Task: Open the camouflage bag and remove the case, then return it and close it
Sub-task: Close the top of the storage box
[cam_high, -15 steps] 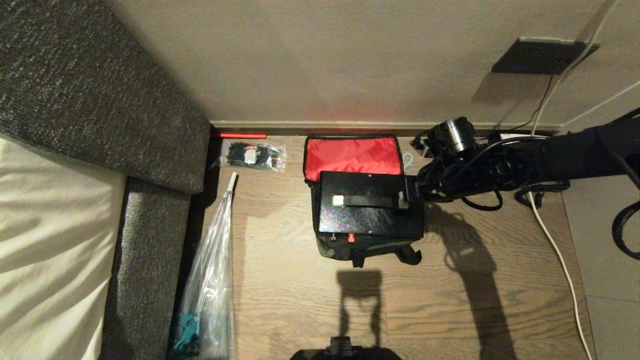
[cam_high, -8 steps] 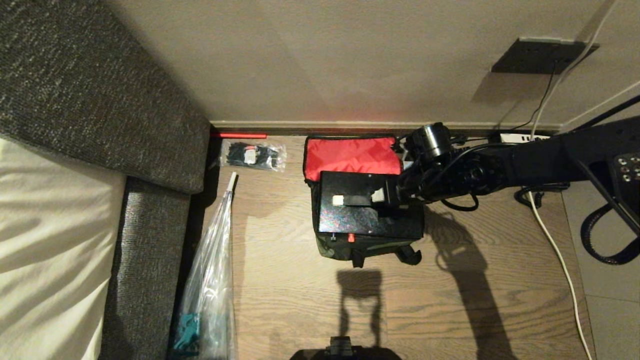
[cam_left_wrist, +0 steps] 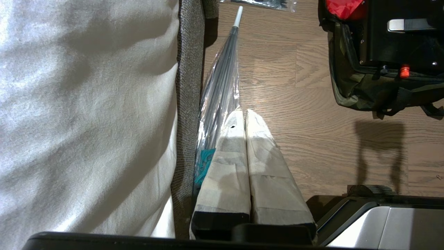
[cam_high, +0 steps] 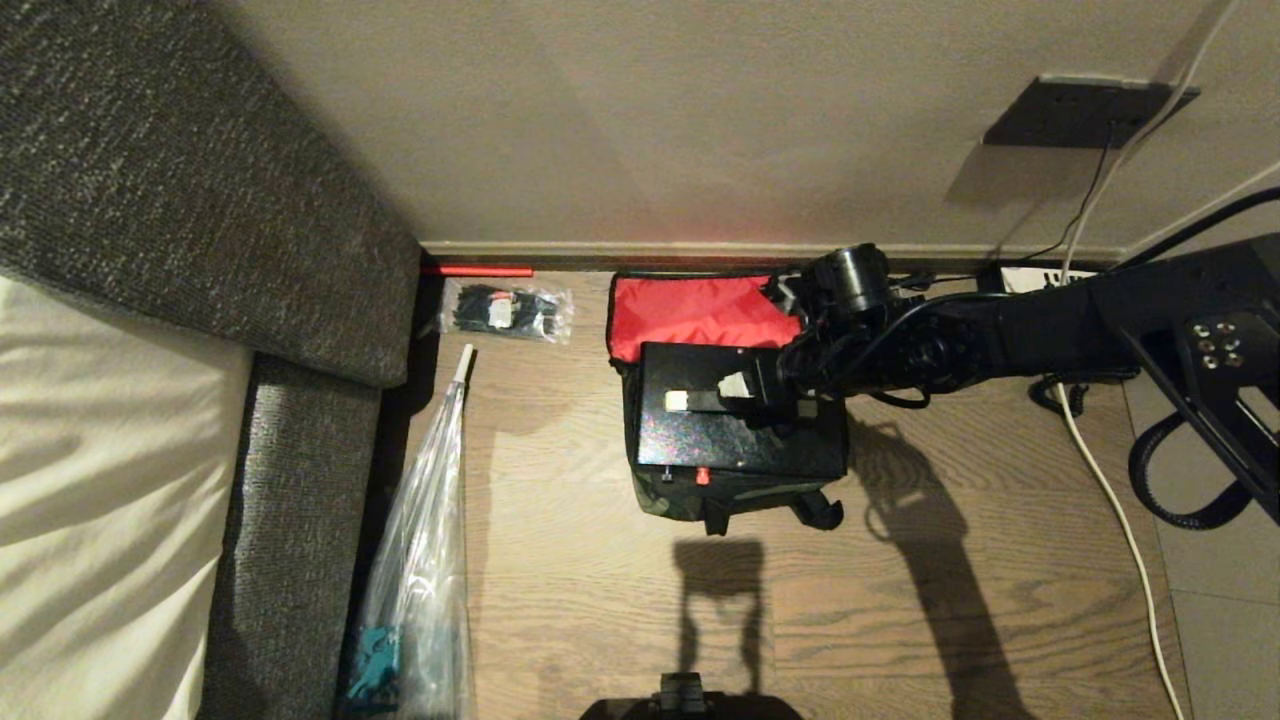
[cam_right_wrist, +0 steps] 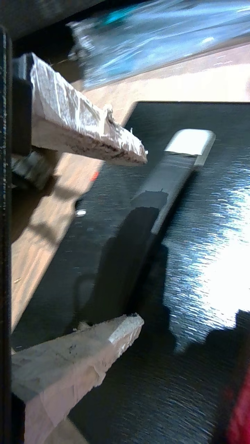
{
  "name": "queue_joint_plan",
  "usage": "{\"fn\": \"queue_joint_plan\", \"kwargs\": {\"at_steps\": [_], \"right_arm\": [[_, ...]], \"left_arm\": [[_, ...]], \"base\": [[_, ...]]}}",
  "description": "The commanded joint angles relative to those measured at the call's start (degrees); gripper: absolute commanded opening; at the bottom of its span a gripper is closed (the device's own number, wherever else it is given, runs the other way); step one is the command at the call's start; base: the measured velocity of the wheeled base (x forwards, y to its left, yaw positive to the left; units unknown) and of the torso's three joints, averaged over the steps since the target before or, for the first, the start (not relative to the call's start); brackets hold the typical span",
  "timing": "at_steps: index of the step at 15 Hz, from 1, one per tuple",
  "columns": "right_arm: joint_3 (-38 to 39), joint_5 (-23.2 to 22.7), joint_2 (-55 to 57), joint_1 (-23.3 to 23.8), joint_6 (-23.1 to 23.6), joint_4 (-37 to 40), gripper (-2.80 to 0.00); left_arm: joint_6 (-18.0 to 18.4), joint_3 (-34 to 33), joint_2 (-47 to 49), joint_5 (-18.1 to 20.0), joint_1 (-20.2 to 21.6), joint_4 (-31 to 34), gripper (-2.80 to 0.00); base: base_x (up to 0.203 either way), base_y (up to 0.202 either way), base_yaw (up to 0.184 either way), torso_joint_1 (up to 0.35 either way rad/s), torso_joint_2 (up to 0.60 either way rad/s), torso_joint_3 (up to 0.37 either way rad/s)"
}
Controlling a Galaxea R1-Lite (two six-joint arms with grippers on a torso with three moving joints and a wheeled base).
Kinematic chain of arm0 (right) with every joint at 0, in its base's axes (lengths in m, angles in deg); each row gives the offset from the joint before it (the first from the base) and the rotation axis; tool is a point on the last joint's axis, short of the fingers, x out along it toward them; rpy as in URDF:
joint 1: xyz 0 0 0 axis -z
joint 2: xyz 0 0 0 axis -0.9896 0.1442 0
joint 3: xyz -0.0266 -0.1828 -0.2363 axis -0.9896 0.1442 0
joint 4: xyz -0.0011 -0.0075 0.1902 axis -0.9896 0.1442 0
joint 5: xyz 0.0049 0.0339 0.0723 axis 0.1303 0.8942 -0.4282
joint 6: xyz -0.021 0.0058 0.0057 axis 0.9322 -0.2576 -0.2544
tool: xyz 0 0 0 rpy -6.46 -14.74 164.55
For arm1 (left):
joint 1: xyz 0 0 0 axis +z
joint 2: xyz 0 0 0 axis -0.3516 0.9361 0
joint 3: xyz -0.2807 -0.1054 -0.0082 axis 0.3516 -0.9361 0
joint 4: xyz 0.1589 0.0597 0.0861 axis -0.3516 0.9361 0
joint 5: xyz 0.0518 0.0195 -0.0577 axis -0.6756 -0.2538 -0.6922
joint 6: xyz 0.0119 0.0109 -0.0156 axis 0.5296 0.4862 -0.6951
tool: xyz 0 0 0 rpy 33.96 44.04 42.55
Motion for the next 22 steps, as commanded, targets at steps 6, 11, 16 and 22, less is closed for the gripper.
{"fn": "queue_joint_plan", "kwargs": {"at_steps": [6, 11, 16, 22], "right_arm": [[9.87, -0.06, -4.33, 0.12, 33.77, -0.61, 0.00], [16.56, -0.01, -3.19, -0.75, 50.08, -16.79, 0.00], [15.71, -0.43, -0.09, -0.64, 56.03, -17.96, 0.00], [8.66, -0.28, 4.34, -0.05, 55.40, -18.06, -2.80]], "left_arm": [[0.02, -0.18, -0.11, -0.04, 0.05, 0.00, -2.80], [-0.03, -0.17, -0.11, -0.04, 0.05, 0.00, -2.80], [0.02, -0.09, -0.11, -0.04, -0.03, 0.00, -2.80], [0.02, -0.09, -0.11, -0.04, 0.04, 0.00, -2.80]], "base": [[0.000, 0.000, 0.000, 0.000, 0.00, 0.000], [0.000, 0.000, 0.000, 0.000, 0.00, 0.000], [0.000, 0.000, 0.000, 0.000, 0.00, 0.000], [0.000, 0.000, 0.000, 0.000, 0.00, 0.000]]}}
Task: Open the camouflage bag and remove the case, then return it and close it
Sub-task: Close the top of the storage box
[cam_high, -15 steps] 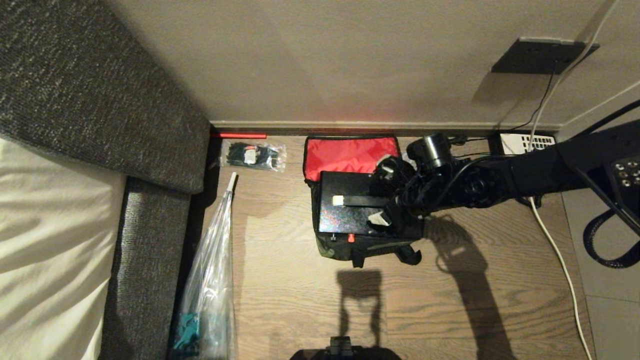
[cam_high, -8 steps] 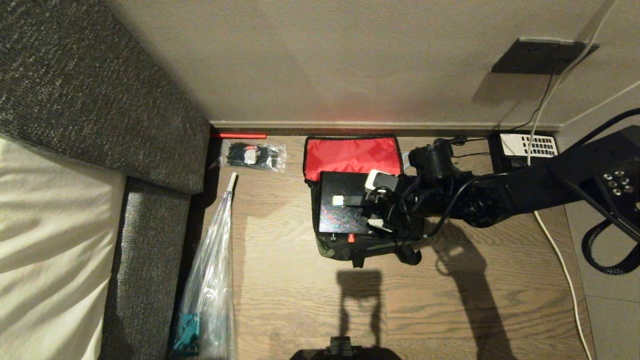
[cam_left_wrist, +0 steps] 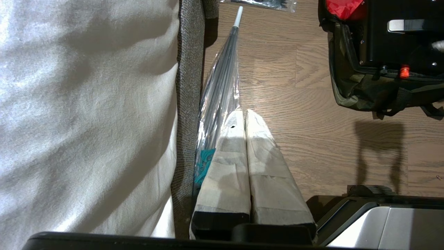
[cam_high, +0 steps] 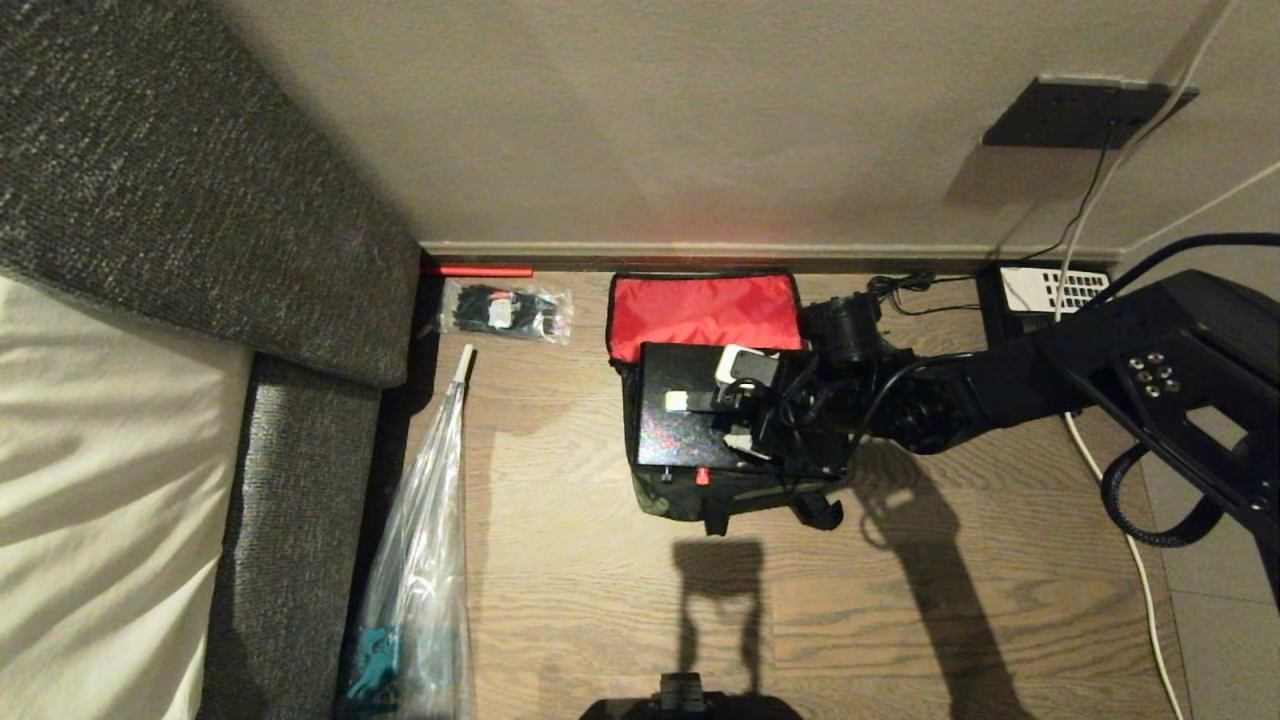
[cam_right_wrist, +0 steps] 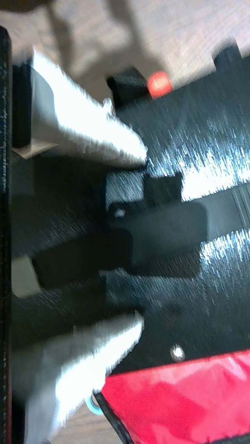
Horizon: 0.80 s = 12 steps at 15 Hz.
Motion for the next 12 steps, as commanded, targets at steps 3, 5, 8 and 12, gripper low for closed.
{"fn": "queue_joint_plan", "kwargs": {"at_steps": [3, 5, 8, 12], "right_arm": [[-2.25, -0.12, 2.50, 1.12, 0.14, -0.21, -2.80], [-2.30, 0.14, 2.88, 1.39, 0.14, 0.05, -2.80], [-1.41, 0.22, 2.70, 1.32, -0.39, 0.57, -2.80], [1.50, 0.22, 1.48, 1.24, -4.77, 5.13, -2.80]], "left_arm": [[0.00, -0.13, -0.11, -0.04, 0.02, 0.02, -2.80], [0.00, -0.13, -0.11, -0.04, -0.04, 0.02, -2.80], [0.00, -0.09, -0.11, -0.04, -0.07, 0.02, -2.80], [0.00, -0.18, -0.11, -0.04, 0.02, 0.02, -2.80]], "base": [[0.000, 0.000, 0.000, 0.000, 0.00, 0.000], [0.000, 0.000, 0.000, 0.000, 0.00, 0.000], [0.000, 0.000, 0.000, 0.000, 0.00, 0.000], [0.000, 0.000, 0.000, 0.000, 0.00, 0.000]]}}
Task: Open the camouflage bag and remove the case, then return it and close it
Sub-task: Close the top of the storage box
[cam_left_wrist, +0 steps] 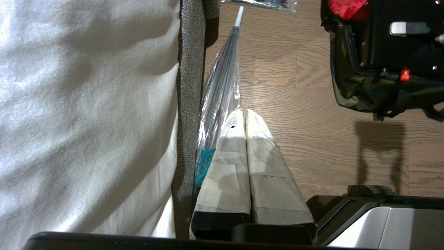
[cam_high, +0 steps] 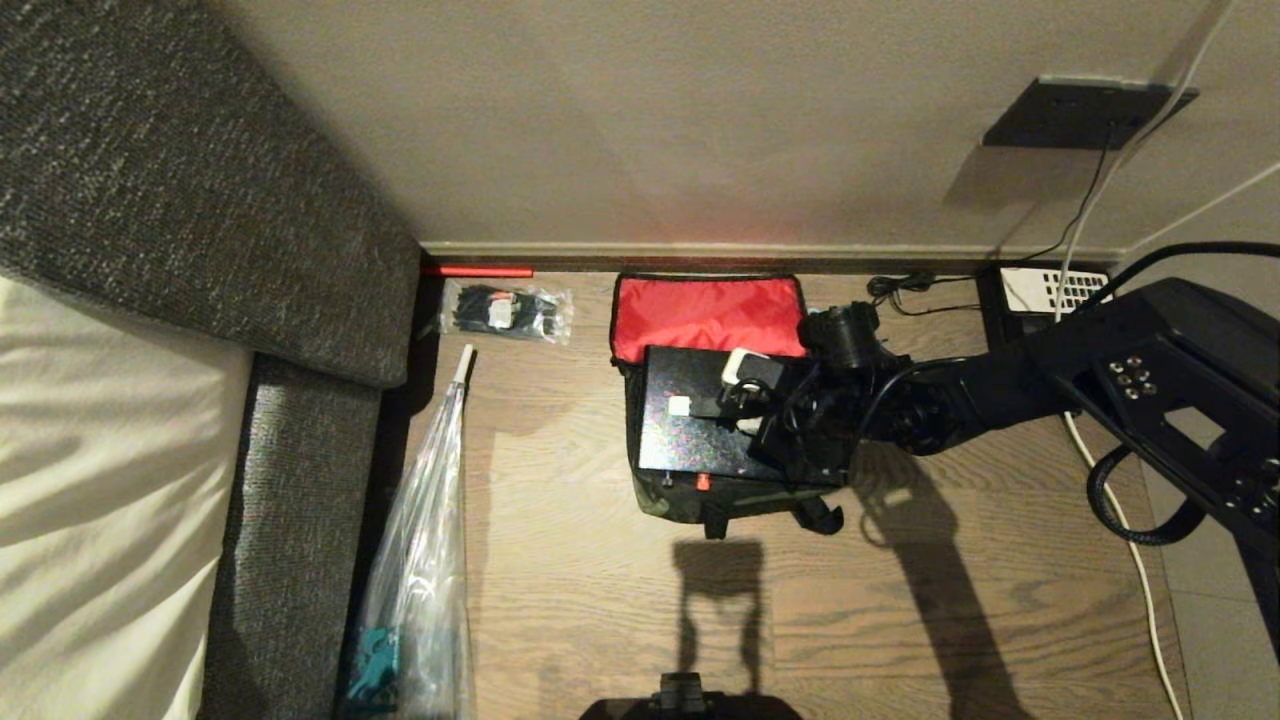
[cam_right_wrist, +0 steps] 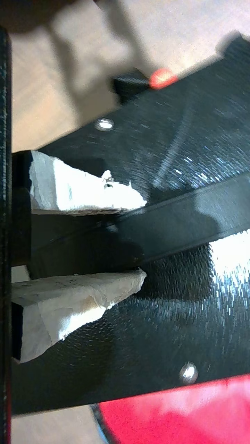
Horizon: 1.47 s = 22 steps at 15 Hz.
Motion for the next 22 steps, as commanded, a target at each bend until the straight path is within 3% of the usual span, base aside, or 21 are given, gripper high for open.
{"fn": "queue_joint_plan", "kwargs": {"at_steps": [1, 6, 9, 11, 14, 16, 22], "right_arm": [[1.59, -0.05, -0.69, -0.27, -0.08, 1.73, -2.80], [4.94, -0.05, -2.50, -2.54, -2.91, 3.08, -2.80], [5.61, 0.12, -3.59, -4.85, -6.95, 6.76, -2.80], [5.65, 2.54, -3.38, -5.74, -8.84, 8.14, -2.80], [5.04, 8.66, -2.00, -8.74, -15.25, 9.31, -2.80], [5.51, 11.20, -1.74, -8.91, -16.11, 9.33, -2.80], [7.78, 11.16, -4.81, -5.78, -16.72, 9.13, -2.80]], "left_arm": [[0.00, -0.15, -0.11, -0.02, -0.01, 0.00, -2.80], [0.00, -0.17, -0.11, -0.02, -0.06, 0.00, -2.80], [0.00, -0.15, -0.11, -0.02, -0.04, 0.00, -2.80], [0.00, -0.16, -0.11, -0.02, 0.02, 0.00, -2.80], [0.00, -0.09, -0.11, -0.02, 0.02, 0.00, -2.80], [0.00, -0.18, -0.11, -0.02, -0.06, 0.00, -2.80], [0.00, -0.18, -0.11, -0.02, 0.02, 0.00, -2.80]], "base": [[0.000, 0.000, 0.000, 0.000, 0.00, 0.000], [0.000, 0.000, 0.000, 0.000, 0.00, 0.000], [0.000, 0.000, 0.000, 0.000, 0.00, 0.000], [0.000, 0.000, 0.000, 0.000, 0.00, 0.000], [0.000, 0.000, 0.000, 0.000, 0.00, 0.000], [0.000, 0.000, 0.000, 0.000, 0.00, 0.000], [0.000, 0.000, 0.000, 0.000, 0.00, 0.000]]}}
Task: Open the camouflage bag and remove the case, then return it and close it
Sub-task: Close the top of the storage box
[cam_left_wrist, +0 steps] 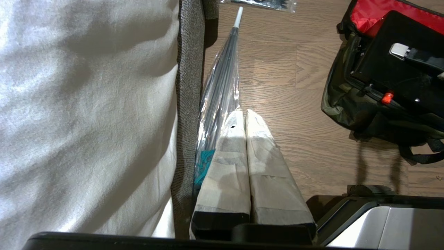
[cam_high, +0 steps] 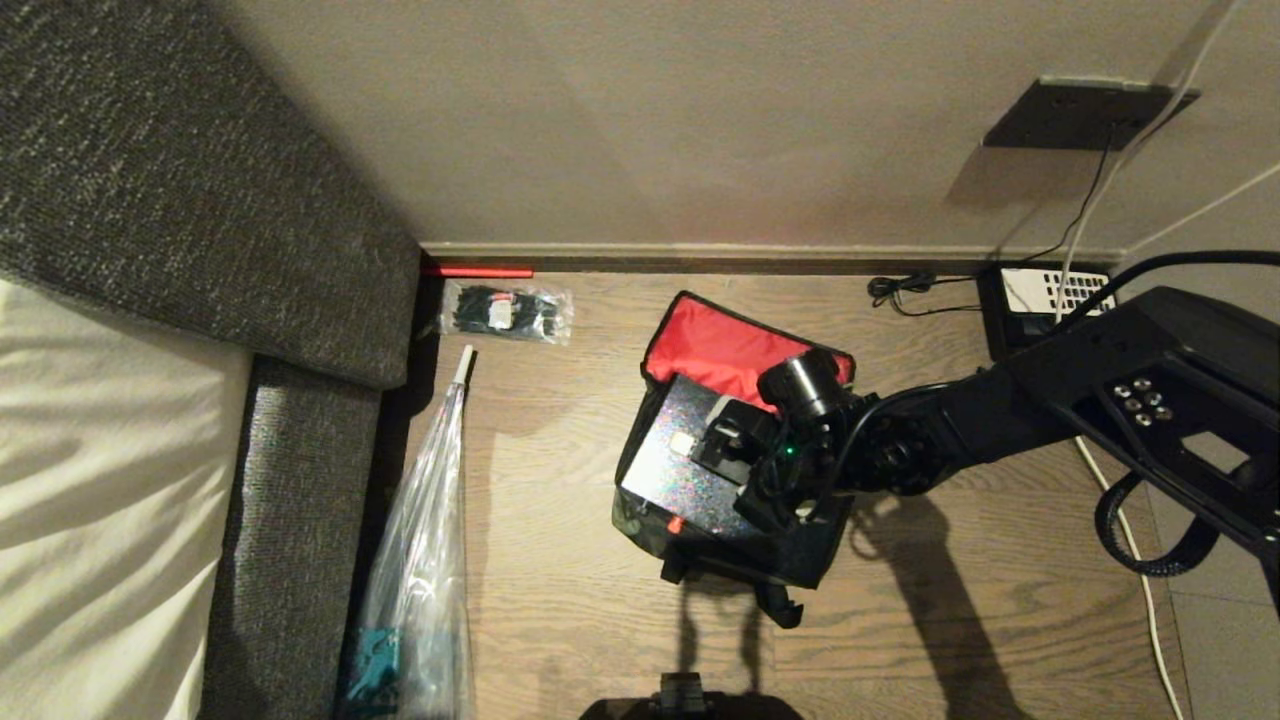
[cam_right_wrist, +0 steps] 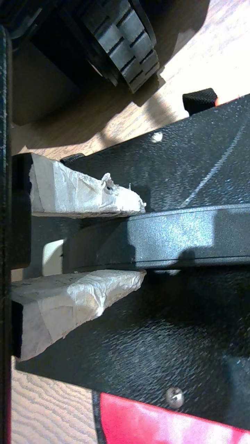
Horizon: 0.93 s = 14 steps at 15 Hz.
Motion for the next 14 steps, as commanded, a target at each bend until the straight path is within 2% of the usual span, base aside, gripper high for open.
{"fn": "queue_joint_plan", "kwargs": {"at_steps": [1, 9, 11, 12, 14], "right_arm": [[2.52, 0.37, -2.45, 1.17, 0.27, -0.89, -2.80], [4.55, -0.34, -1.23, 1.03, 0.11, -6.67, -2.80], [5.63, -3.72, -0.84, 1.03, -1.05, -7.45, -2.80], [6.35, -5.86, -0.88, 0.91, -2.98, -7.11, 0.00], [6.60, -6.72, -1.07, -0.14, -3.91, -7.16, 0.00]], "left_arm": [[0.02, -0.09, -0.11, -0.02, 0.05, 0.02, -2.80], [0.02, -0.09, -0.11, -0.02, 0.05, 0.02, -2.80], [0.02, -0.09, -0.11, -0.02, 0.05, 0.02, -2.80], [0.02, -0.10, -0.11, -0.02, 0.05, 0.02, -2.80], [0.00, -0.09, -0.11, -0.02, -0.04, 0.02, -2.80]], "base": [[0.000, 0.000, 0.000, 0.000, 0.00, 0.000], [0.000, 0.000, 0.000, 0.000, 0.00, 0.000], [0.000, 0.000, 0.000, 0.000, 0.00, 0.000], [0.000, 0.000, 0.000, 0.000, 0.00, 0.000], [0.000, 0.000, 0.000, 0.000, 0.00, 0.000]]}}
